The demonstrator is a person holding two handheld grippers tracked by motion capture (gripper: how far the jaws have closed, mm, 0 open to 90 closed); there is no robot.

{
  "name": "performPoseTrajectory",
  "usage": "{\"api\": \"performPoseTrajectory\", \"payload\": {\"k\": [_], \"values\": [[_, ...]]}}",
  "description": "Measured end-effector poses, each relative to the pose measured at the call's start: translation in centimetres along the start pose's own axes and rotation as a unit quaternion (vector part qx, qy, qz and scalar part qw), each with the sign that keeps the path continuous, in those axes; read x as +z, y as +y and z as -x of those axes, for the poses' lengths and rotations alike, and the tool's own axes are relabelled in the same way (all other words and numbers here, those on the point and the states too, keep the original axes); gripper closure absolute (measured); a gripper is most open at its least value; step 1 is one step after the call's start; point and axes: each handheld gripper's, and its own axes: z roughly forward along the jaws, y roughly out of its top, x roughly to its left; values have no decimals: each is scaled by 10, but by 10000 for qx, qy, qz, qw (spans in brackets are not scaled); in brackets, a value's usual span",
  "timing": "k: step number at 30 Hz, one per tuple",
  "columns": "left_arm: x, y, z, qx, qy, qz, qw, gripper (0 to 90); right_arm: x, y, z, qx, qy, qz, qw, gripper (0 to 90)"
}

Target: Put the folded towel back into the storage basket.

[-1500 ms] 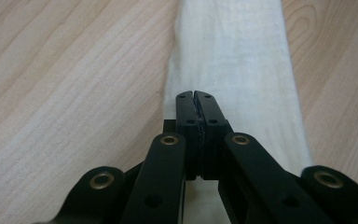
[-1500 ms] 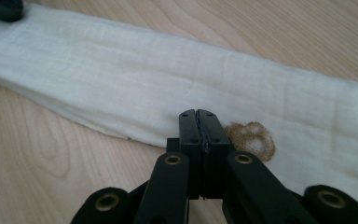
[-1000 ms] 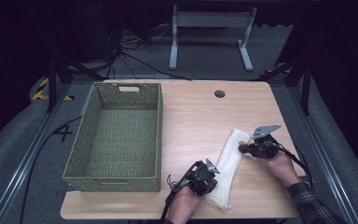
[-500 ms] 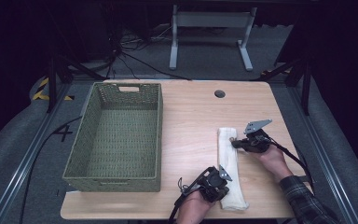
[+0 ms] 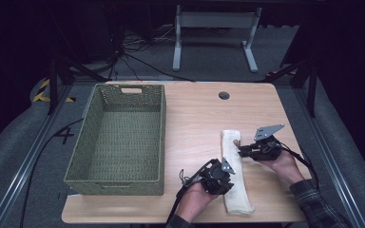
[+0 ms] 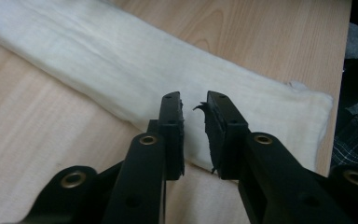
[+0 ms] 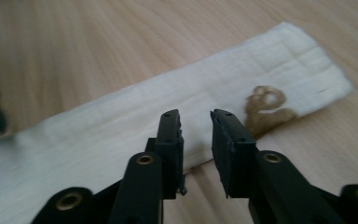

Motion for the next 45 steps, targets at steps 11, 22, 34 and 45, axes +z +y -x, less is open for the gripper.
{"api": "performPoseTrajectory", "payload": {"k": [11,22,34,45], "values": [[-11,1,-34,135,415,-45,9990,472,-12,-8,-48,-458,473,83,9978,387],[-8,-9,-39,137,368,30,9992,388,-1,-21,-83,-939,842,-88,9920,206],[-6,-10,-39,132,356,46,9993,372,18,-24,-89,-1349,895,-260,9865,157],[-6,-11,-40,165,320,-5,9994,373,17,-26,-90,-1444,851,-296,9854,258]]}}
